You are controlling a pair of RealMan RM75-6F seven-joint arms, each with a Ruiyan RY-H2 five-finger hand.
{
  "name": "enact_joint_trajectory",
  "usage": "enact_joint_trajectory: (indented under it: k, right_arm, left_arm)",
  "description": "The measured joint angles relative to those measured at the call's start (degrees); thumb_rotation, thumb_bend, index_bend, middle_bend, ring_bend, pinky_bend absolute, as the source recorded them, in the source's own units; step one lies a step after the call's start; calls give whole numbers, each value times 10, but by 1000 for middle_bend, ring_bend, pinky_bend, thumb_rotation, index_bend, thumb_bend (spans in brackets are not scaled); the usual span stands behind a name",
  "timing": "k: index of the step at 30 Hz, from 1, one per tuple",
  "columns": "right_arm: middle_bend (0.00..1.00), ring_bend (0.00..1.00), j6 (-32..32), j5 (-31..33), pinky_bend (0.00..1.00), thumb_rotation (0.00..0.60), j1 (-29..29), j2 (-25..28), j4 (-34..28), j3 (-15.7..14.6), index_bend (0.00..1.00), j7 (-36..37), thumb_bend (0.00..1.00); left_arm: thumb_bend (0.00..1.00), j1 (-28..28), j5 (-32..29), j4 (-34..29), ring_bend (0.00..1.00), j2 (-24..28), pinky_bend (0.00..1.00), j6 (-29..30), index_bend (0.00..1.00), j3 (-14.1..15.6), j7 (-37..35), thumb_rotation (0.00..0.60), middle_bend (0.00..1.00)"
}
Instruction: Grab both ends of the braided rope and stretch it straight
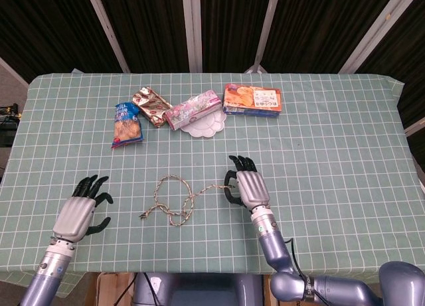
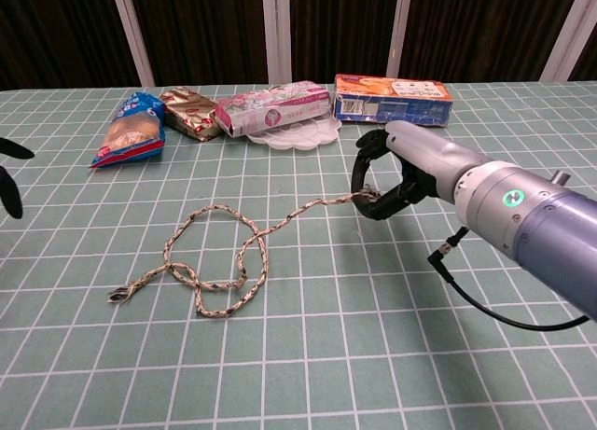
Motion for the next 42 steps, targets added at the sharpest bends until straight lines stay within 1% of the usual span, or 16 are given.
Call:
enact_joint_trajectory:
  k: [7, 16, 31, 39, 42]
  right_arm:
    - [126, 0, 5, 3, 0, 600, 0, 8, -10, -4, 604, 3, 490]
    - [126, 0, 8, 7, 0, 600, 2, 13, -8, -9, 605, 8, 492]
    - [126, 0, 8, 8, 0, 600, 5, 21, -3, -14, 605, 18, 493]
    - [126, 0, 9, 11, 0, 600, 8, 23, -2, -14, 605, 19, 493]
    - [126, 0, 10, 12, 0, 600, 9, 23, -1, -16, 604, 19, 493]
  left_arm:
    - [361, -21, -58, 24, 0, -74, 0, -17, 447, -13, 62, 600, 82]
    - [367, -42, -108, 59, 0, -144, 0, -26, 455, -19, 106, 600, 83]
    - [380, -57, -140, 94, 0, -212, 0, -24, 466, -16, 119, 600, 84]
    - [384, -67, -140, 100, 0, -232, 0, -21, 480, -17, 118, 600, 88]
    - [408, -69, -143, 104, 0, -237, 0, -21, 499, -15, 120, 600, 92]
